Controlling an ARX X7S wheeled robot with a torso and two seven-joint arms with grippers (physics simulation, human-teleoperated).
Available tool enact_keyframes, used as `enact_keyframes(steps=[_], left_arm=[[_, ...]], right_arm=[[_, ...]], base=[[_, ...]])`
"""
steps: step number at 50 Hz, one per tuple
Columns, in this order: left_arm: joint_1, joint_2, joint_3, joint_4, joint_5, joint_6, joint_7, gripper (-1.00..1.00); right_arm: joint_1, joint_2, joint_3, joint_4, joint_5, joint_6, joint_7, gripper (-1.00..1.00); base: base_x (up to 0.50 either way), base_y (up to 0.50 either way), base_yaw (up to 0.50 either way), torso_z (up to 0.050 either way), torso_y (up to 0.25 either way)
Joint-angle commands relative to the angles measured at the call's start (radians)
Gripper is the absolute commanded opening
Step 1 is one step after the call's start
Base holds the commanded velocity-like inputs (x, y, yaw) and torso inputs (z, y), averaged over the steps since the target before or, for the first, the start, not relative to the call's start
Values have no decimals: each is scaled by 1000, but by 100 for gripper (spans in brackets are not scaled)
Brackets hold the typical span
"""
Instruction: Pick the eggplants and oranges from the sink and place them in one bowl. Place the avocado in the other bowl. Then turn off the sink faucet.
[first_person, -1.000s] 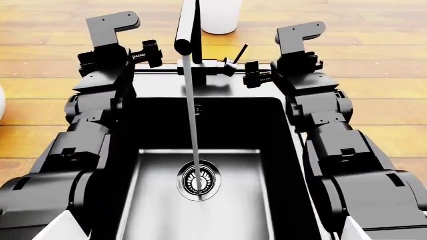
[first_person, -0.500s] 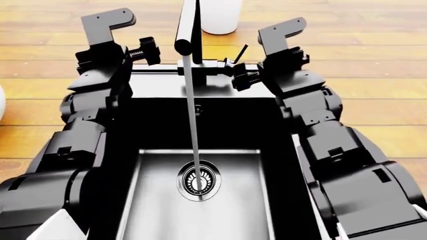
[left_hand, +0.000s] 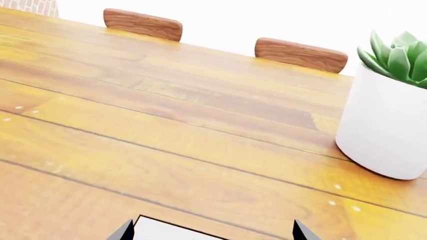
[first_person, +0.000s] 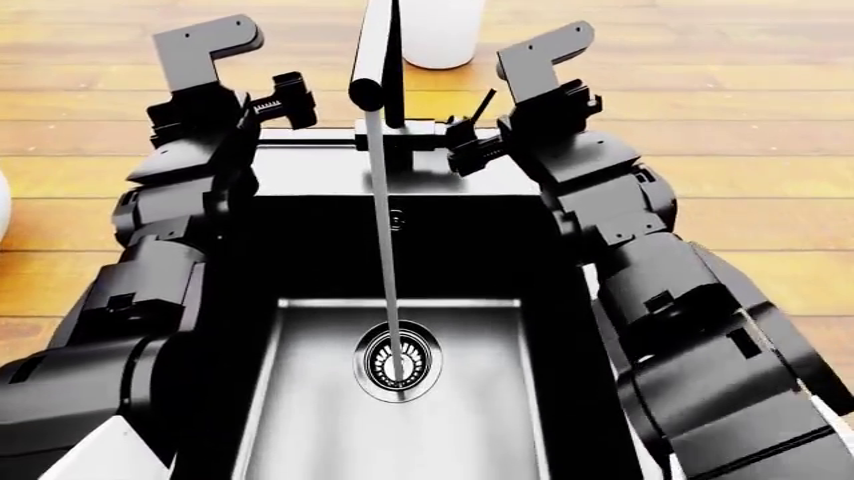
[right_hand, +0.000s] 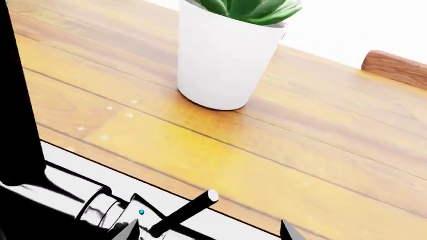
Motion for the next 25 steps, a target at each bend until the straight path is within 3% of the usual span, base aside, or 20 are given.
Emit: enact_keyframes(steps=[1, 14, 25], left_arm=[[4, -8, -26, 0, 10, 0, 6, 100], [4, -12, -36, 0, 21, -2, 14, 100], [-3, -20, -41, 0, 25, -13, 22, 100]], right_arm=[[13, 0, -327, 0, 326, -40, -5, 100], [28, 0, -604, -2, 696, -144, -70, 100], [24, 0, -606, 0, 829, -152, -93, 100]], base=[[0, 0, 0, 0, 0], [0, 0, 0, 0, 0], [0, 0, 0, 0, 0]])
